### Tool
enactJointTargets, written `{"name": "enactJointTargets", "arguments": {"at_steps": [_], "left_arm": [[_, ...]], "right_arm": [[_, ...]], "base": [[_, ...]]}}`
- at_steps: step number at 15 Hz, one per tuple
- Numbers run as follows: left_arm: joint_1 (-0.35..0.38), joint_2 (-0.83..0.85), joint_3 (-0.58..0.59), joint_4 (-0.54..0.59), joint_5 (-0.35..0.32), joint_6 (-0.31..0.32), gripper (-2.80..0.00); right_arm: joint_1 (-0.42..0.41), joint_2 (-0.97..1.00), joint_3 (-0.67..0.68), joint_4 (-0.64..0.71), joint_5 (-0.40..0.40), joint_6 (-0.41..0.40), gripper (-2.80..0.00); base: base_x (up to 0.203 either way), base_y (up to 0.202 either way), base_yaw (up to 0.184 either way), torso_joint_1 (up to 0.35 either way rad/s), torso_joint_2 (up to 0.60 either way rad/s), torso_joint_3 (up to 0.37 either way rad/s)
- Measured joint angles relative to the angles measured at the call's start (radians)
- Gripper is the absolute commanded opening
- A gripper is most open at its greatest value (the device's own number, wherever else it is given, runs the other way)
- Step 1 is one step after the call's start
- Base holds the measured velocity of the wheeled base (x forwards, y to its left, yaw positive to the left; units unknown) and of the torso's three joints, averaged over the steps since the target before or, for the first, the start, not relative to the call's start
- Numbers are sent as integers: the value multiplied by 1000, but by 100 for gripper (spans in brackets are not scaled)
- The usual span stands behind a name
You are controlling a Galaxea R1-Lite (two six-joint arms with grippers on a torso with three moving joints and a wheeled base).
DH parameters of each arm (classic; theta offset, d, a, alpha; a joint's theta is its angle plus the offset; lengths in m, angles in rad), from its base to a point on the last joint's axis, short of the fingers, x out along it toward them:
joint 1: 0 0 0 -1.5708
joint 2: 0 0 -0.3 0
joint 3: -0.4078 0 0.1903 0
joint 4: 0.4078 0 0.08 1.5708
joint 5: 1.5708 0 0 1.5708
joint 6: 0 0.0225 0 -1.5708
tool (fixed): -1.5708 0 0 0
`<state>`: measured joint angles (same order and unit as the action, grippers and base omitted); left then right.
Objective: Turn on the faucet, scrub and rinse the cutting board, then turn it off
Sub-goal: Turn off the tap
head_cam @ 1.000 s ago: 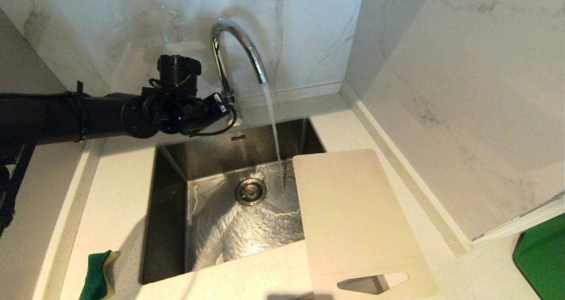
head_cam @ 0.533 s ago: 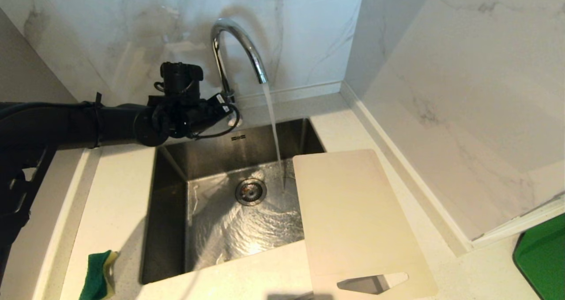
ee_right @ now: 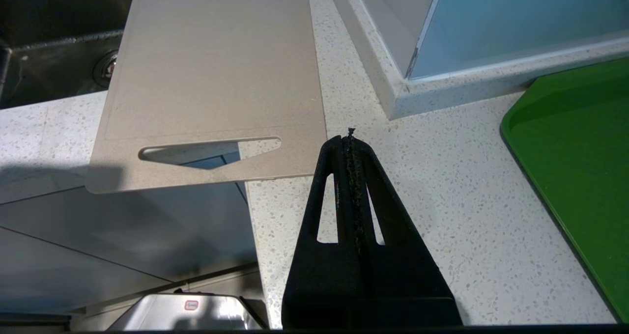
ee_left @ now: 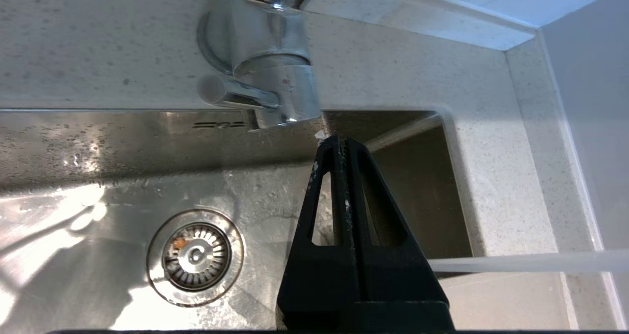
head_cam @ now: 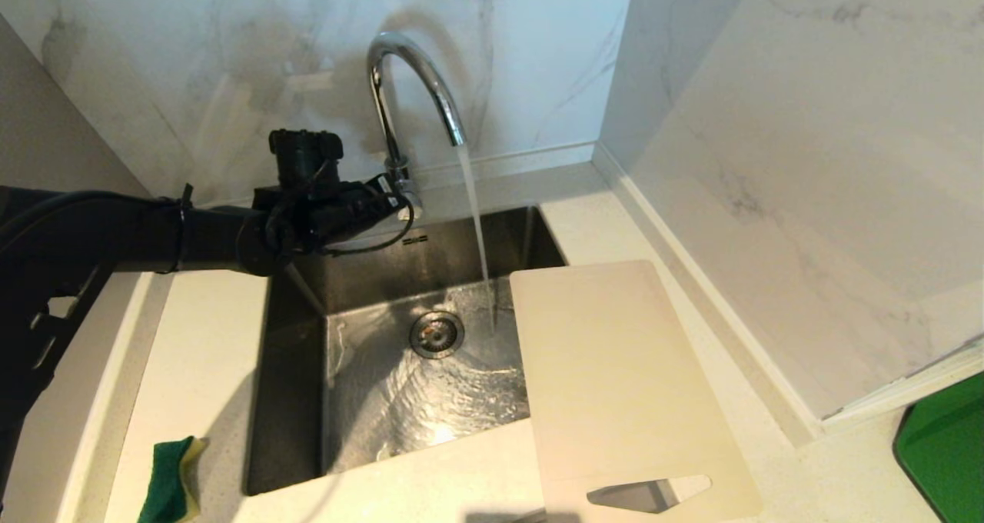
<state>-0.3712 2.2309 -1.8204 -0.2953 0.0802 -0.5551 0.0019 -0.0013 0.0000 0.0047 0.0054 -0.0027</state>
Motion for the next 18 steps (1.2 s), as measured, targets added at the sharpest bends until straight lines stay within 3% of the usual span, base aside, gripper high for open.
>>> {"name": "enactJointTargets", "arguments": {"at_steps": [6,10,18], "left_arm": [[34,35,-7,-78,-124,-4,-280],[43,74,-31,-121,-160,-4,-280],[95,119,-66,-127,-290,-1,-280]], "right_arm": [[0,0,0,0,0,0,-280],[0,0,0,0,0,0,-280],[0,0,0,0,0,0,-280]], "base": [[0,0,0,0,0,0],[0,0,0,0,0,0],[0,0,0,0,0,0]]}}
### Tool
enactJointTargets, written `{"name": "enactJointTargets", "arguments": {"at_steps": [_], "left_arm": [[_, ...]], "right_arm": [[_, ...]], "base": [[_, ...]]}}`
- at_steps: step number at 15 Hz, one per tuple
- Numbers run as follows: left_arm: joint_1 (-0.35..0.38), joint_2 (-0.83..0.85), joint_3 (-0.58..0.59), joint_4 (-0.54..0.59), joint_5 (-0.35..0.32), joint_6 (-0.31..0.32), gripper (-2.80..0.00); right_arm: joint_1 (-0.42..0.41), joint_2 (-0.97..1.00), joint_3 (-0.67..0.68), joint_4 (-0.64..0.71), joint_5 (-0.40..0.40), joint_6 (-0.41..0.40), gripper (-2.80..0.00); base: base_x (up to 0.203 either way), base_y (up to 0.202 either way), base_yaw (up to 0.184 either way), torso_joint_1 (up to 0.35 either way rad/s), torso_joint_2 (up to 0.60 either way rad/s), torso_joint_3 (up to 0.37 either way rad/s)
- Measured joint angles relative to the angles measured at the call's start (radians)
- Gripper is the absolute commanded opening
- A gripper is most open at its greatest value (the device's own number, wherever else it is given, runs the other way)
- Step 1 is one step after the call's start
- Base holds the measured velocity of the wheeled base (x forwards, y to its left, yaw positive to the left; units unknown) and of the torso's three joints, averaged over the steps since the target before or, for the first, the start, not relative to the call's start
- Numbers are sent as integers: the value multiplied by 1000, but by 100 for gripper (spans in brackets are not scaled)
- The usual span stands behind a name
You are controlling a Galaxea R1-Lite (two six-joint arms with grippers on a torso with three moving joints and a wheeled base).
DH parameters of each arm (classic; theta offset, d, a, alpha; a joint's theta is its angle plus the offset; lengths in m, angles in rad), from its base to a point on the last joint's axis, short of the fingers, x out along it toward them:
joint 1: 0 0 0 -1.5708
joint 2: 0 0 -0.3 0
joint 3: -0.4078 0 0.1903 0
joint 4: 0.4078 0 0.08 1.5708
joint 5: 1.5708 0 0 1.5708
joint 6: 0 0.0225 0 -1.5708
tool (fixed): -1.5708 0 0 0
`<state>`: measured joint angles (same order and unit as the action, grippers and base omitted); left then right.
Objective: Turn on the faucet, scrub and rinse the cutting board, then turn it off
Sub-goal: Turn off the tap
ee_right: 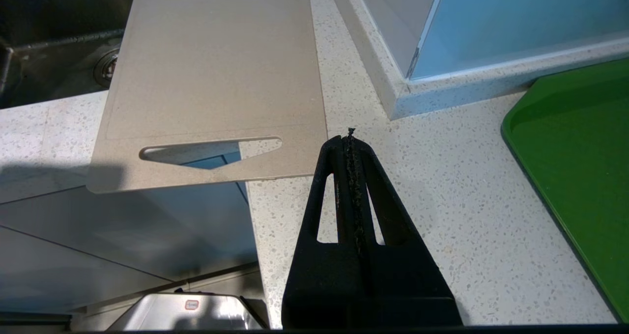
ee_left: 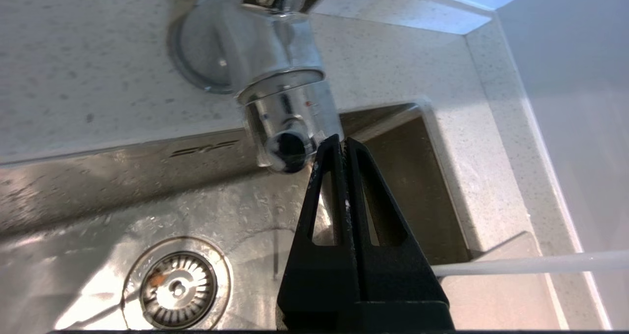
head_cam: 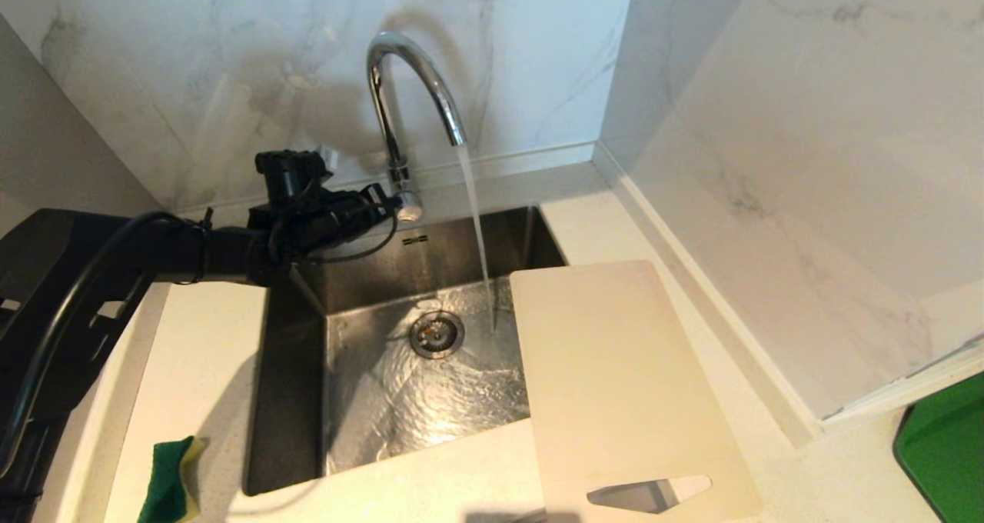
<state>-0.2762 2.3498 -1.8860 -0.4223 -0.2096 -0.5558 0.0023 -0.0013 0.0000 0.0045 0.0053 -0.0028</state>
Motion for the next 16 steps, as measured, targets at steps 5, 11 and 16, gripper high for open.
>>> {"name": "enactJointTargets", "arguments": {"at_steps": [5,11,16], "left_arm": [[3,21,-26,0,-13,-2,-280],[-4,37,-57,-1,-13,-19,-280],[-4,37,-62,-13,-13,-25,-280]], "right_arm": [[0,0,0,0,0,0,-280],[0,0,0,0,0,0,-280],[0,0,0,0,0,0,-280]], "base": [[0,0,0,0,0,0],[0,0,0,0,0,0],[0,0,0,0,0,0]]}}
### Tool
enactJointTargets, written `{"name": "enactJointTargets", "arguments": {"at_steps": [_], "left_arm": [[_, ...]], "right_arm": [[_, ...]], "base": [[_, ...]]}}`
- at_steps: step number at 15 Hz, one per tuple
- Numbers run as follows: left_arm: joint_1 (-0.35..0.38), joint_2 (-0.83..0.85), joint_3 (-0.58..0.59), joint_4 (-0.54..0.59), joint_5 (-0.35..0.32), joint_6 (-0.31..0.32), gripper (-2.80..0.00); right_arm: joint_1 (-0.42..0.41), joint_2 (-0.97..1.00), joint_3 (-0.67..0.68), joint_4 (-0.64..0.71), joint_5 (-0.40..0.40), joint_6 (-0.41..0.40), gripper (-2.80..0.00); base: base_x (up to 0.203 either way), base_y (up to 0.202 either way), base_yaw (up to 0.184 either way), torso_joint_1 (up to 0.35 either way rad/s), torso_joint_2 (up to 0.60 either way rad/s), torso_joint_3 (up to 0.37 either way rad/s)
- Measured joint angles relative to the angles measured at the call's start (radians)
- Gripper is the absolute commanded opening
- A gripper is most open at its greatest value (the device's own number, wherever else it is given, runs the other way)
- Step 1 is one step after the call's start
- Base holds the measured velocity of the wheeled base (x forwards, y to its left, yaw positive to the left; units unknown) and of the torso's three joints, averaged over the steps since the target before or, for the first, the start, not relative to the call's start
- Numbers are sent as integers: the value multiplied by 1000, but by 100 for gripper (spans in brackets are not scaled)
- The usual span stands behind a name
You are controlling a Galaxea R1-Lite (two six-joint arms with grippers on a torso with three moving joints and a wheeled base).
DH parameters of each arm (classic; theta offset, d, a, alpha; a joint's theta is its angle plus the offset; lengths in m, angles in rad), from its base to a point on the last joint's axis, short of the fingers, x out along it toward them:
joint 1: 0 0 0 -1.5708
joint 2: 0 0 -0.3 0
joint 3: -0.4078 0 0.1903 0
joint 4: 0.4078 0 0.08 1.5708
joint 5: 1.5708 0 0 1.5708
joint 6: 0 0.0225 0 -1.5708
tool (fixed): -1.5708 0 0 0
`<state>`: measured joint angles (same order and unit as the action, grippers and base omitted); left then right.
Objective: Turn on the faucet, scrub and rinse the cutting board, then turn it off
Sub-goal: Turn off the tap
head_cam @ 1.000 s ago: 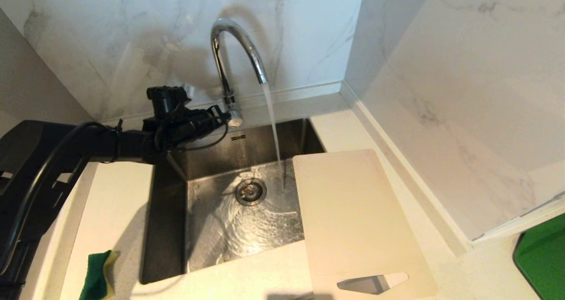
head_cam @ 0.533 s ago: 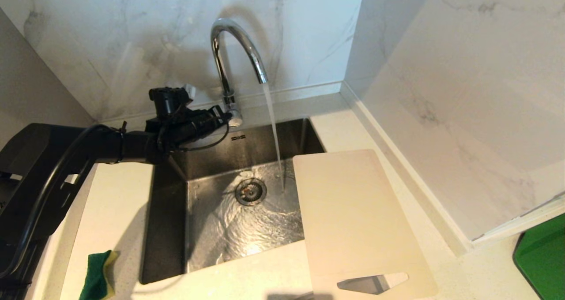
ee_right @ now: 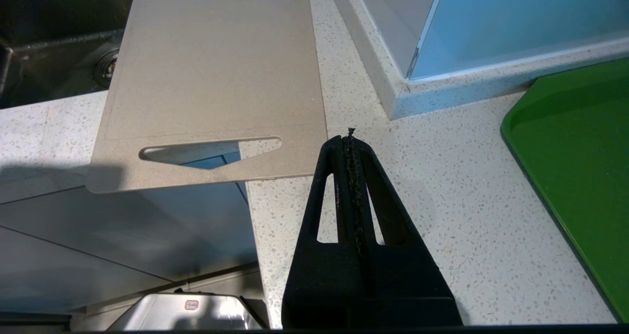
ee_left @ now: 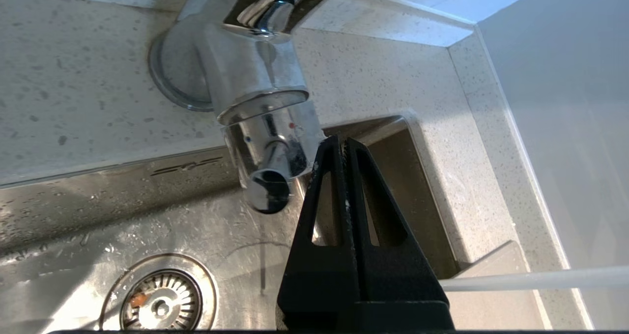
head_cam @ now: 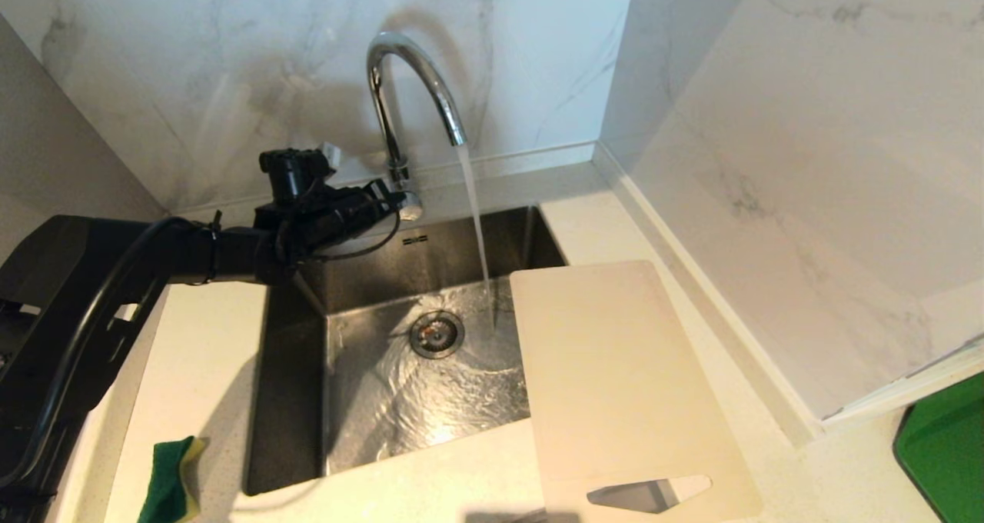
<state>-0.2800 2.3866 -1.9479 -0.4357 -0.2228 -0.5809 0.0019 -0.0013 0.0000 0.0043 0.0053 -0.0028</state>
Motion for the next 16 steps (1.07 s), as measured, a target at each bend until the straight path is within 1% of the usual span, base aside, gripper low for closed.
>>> {"name": "enactJointTargets", "arguments": {"at_steps": [6,8,16], "left_arm": [[16,3,-10,-19,-1,0,-280],[22,6,-11,-21,-16,0,-280],[47,24,-18,-38,-35,0,-280]], "right_arm": [[0,0,0,0,0,0,-280],[0,0,0,0,0,0,-280],[0,0,0,0,0,0,-280]], "base": [[0,0,0,0,0,0],[0,0,0,0,0,0],[0,0,0,0,0,0]]}}
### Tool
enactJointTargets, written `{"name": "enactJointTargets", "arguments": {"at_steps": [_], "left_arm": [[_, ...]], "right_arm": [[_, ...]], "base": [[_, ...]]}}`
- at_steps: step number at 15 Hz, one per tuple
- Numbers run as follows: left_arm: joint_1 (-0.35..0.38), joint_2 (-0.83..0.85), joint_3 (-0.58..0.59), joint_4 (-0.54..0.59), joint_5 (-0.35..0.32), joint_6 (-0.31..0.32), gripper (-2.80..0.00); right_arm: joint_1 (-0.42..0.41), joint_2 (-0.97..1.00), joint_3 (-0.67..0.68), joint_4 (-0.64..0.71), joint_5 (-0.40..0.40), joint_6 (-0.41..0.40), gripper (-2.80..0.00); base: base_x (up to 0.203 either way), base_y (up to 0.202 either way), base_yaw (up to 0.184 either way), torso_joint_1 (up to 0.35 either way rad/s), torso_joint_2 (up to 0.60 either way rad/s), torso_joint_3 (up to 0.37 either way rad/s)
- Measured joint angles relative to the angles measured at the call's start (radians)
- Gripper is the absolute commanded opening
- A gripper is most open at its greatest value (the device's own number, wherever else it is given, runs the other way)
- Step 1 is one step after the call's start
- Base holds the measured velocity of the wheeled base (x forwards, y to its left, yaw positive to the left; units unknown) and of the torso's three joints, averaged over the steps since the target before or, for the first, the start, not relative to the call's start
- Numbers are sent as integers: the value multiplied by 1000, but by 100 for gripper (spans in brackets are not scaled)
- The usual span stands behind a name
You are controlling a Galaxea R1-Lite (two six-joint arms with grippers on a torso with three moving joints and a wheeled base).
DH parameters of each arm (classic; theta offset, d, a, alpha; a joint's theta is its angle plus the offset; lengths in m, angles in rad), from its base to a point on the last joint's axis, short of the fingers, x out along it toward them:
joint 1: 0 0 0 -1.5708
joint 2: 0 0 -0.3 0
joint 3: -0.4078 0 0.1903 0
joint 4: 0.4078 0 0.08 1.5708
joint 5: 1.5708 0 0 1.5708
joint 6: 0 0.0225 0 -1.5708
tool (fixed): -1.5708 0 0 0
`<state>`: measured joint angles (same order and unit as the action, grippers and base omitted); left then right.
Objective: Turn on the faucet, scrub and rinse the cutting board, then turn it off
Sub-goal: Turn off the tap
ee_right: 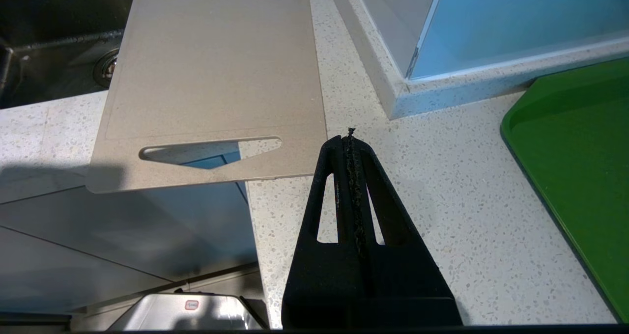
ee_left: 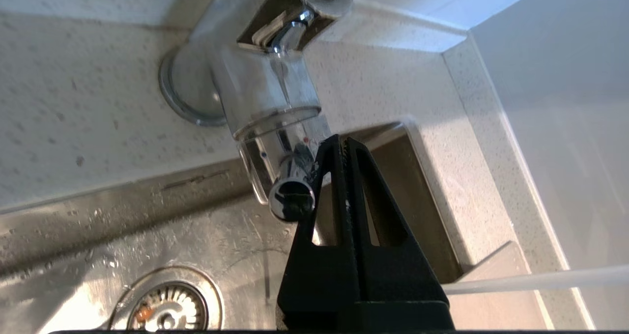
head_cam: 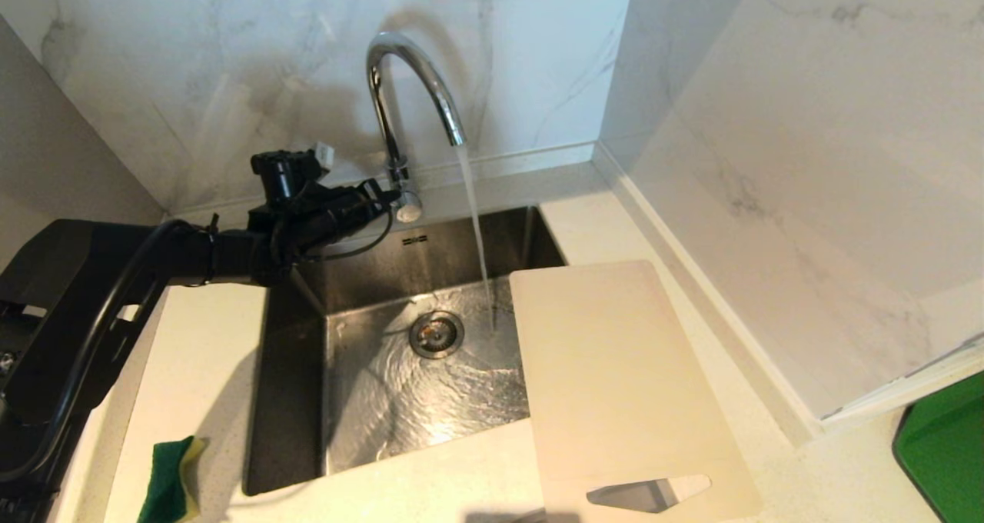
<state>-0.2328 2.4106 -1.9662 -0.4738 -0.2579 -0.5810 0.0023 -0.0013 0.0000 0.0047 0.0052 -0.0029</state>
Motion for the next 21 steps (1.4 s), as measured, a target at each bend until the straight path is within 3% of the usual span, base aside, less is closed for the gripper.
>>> {"name": "enactJointTargets", "arguments": {"at_steps": [21], "left_arm": [[15,-75,23,-14,0,-1,-280]], "right_arm": [[0,0,0,0,1,0,-280]], "base": [[0,0,0,0,0,0]]}}
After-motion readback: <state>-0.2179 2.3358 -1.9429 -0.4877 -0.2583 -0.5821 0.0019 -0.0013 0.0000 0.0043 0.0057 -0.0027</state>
